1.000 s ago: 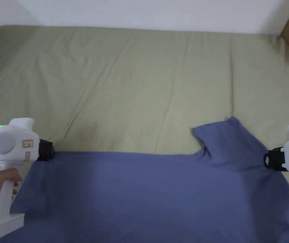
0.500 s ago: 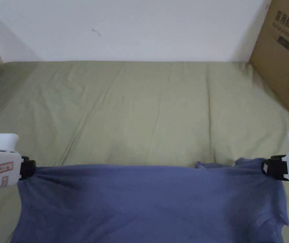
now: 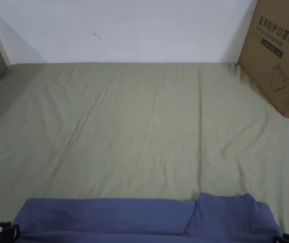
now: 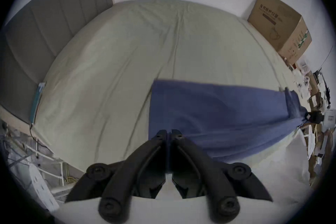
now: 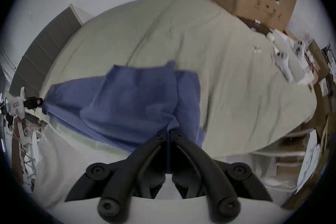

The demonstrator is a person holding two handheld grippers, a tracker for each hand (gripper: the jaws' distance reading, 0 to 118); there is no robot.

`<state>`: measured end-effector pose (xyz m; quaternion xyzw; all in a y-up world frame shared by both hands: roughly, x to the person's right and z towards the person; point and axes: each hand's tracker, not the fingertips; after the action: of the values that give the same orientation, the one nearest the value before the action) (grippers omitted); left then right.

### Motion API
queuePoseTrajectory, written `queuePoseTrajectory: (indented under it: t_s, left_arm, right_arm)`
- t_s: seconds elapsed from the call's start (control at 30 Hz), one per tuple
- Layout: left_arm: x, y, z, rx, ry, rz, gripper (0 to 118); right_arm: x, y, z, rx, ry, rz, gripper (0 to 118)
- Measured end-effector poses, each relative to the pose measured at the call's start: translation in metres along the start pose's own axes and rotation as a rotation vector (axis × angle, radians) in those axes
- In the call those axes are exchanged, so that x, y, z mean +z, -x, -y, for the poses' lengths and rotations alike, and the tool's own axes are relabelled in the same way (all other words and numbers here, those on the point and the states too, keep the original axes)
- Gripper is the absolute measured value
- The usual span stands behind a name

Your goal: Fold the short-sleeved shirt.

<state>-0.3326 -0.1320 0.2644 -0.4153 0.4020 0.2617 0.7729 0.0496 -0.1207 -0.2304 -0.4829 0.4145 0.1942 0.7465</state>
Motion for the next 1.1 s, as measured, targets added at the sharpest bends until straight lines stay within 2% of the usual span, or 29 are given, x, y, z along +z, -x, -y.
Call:
queuePoseTrajectory:
  t_s: [0.13, 0.17, 0.2, 0.23, 0.27, 0.3, 0.33, 0.4, 0.5, 0.53, 0.57, 0.6, 0.63, 0.67, 0.8, 0.9, 0.93, 0.97, 1.03, 1.07, 1.1]
  left_arm:
    - [-0.001, 0.0, 0.008, -0.005, -0.012, 0.001, 5]
    - [-0.001, 0.001, 0.007, -0.011, -0.017, 0.003, 11]
    - [0.001, 0.0, 0.004, -0.016, -0.011, -0.009, 26]
    - [0.004, -0.001, 0.003, -0.02, -0.008, -0.035, 56]
    - [0.007, -0.001, 0.002, -0.024, -0.018, -0.038, 81]
    - [0.01, 0.0, 0.002, -0.022, -0.026, -0.035, 100]
    - [0.016, 0.001, 0.0, -0.011, -0.038, -0.026, 111]
    - [0.028, 0.0, -0.004, 0.022, -0.092, 0.013, 110]
    - [0.042, -0.003, -0.011, 0.065, -0.13, 0.048, 105]
    - [0.047, -0.006, -0.013, 0.083, -0.149, 0.075, 86]
    - [0.05, -0.007, -0.014, 0.102, -0.172, 0.107, 57]
    - [0.051, -0.007, -0.014, 0.112, -0.188, 0.123, 19]
    - [0.049, -0.008, -0.014, 0.121, -0.175, 0.131, 0]
    - [0.044, -0.008, -0.013, 0.127, -0.166, 0.129, 0]
    - [0.037, -0.003, -0.001, 0.165, -0.157, 0.131, 0]
    - [0.036, 0.012, 0.007, 0.257, -0.167, 0.161, 1]
    - [0.036, 0.019, 0.008, 0.291, -0.169, 0.179, 16]
    - [0.034, 0.024, 0.011, 0.322, -0.173, 0.185, 36]
    - [0.024, 0.035, 0.015, 0.371, -0.126, 0.218, 86]
    - [0.017, 0.04, 0.016, 0.386, -0.103, 0.223, 86]
    - [0.011, 0.044, 0.019, 0.402, -0.082, 0.236, 92]
  right_arm:
    - [-0.013, -0.001, 0.011, -0.026, -0.004, -0.003, 3]
    - [-0.012, 0.001, 0.01, -0.023, -0.006, 0.002, 4]
    - [-0.015, 0.0, 0.008, -0.01, -0.007, 0.002, 14]
    - [-0.013, 0.003, 0.007, 0.016, -0.014, 0.025, 45]
    - [-0.01, 0.004, 0.005, 0.046, -0.022, 0.055, 66]
    - [-0.006, 0.005, 0.002, 0.06, -0.037, 0.071, 69]
    - [-0.005, 0.002, 0.001, 0.055, -0.049, 0.075, 68]
    - [0.003, 0.003, -0.009, 0.039, -0.077, 0.077, 68]
    - [0.015, 0.013, -0.026, 0.039, -0.165, 0.024, 66]
    - [0.017, 0.019, -0.032, 0.057, -0.189, -0.001, 52]
    - [0.017, 0.026, -0.037, 0.077, -0.21, -0.011, 27]
    - [0.023, 0.041, -0.043, 0.087, -0.223, -0.005, 3]
    - [0.018, 0.051, -0.046, 0.087, -0.236, 0.007, 1]
    - [0.014, 0.059, -0.048, 0.083, -0.241, 0.002, 1]
    - [-0.01, 0.093, -0.052, 0.041, -0.199, -0.118, 1]
    - [-0.021, 0.124, -0.053, 0.086, -0.194, -0.153, 1]
    - [-0.026, 0.135, -0.055, 0.11, -0.18, -0.171, 1]
    - [-0.029, 0.145, -0.057, 0.123, -0.172, -0.18, 1]
    - [-0.041, 0.161, -0.058, 0.135, -0.156, -0.199, 1]
    - [-0.044, 0.169, -0.059, 0.143, -0.148, -0.21, 1]
    - [-0.047, 0.177, -0.059, 0.154, -0.144, -0.219, 1]
